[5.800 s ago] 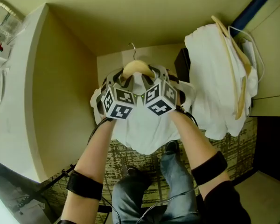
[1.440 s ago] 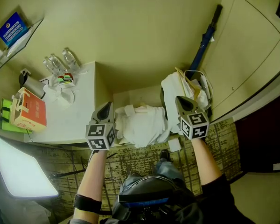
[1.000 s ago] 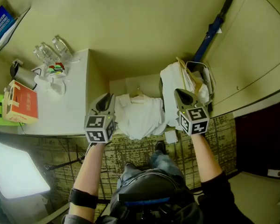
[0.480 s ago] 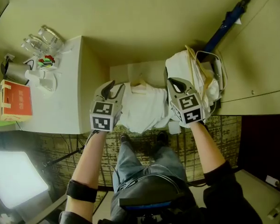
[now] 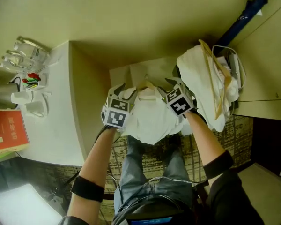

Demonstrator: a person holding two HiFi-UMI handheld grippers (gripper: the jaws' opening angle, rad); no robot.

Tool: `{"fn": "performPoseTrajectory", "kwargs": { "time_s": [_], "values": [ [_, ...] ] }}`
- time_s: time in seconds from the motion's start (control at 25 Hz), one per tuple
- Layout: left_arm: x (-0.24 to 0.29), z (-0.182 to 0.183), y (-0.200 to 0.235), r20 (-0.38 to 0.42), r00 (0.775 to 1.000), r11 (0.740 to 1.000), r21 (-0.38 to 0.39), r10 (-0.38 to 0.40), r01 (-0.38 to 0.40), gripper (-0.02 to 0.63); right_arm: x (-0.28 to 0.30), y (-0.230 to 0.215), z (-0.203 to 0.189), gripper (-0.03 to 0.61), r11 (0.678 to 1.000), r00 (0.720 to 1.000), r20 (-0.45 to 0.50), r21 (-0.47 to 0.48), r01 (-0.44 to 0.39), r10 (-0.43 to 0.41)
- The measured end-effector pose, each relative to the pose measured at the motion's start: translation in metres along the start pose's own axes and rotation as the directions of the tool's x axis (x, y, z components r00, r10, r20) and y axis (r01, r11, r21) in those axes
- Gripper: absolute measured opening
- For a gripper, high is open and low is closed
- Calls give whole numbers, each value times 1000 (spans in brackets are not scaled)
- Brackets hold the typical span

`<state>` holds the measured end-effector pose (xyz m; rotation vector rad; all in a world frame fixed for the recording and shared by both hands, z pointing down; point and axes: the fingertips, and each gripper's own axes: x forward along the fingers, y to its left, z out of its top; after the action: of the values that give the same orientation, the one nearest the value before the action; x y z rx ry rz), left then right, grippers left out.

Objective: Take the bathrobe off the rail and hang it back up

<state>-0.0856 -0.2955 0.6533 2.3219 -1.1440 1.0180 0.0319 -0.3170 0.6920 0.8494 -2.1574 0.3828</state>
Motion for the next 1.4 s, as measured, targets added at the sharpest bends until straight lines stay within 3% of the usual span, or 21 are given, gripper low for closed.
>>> {"fn": "performPoseTrajectory", "kwargs": {
  "time_s": [0.28, 0.56, 0.72, 0.88, 1.12, 1.28, 1.4],
  "values": [
    [94, -75, 10, -147, 986, 996, 24, -83, 87, 255, 96, 16, -59, 321, 995, 985, -145, 0, -97, 96],
    [178, -139, 27, -255, 958, 987, 55, -134, 152, 281, 183, 5, -105, 321, 989, 963, -225, 18, -148, 148],
    [223, -171, 40, -294, 945, 982, 75, -146, 175, 281, 225, 7, -133, 318, 978, 936, -284, 42, -204, 208],
    [260, -202, 42, -331, 925, 971, 80, -187, 226, 281, 258, -5, -170, 318, 979, 906, -373, 49, -196, 200],
    [291, -218, 47, -389, 893, 947, 128, -225, 295, 281, 287, 0, -178, 319, 960, 864, -422, 84, -266, 275],
    [311, -230, 36, -425, 859, 925, 111, -286, 363, 281, 305, 2, -188, 321, 953, 837, -458, 100, -285, 298],
    [319, -239, 38, -468, 835, 921, 101, -289, 376, 281, 317, 4, -201, 321, 952, 812, -502, 94, -291, 298]
  ]
}}
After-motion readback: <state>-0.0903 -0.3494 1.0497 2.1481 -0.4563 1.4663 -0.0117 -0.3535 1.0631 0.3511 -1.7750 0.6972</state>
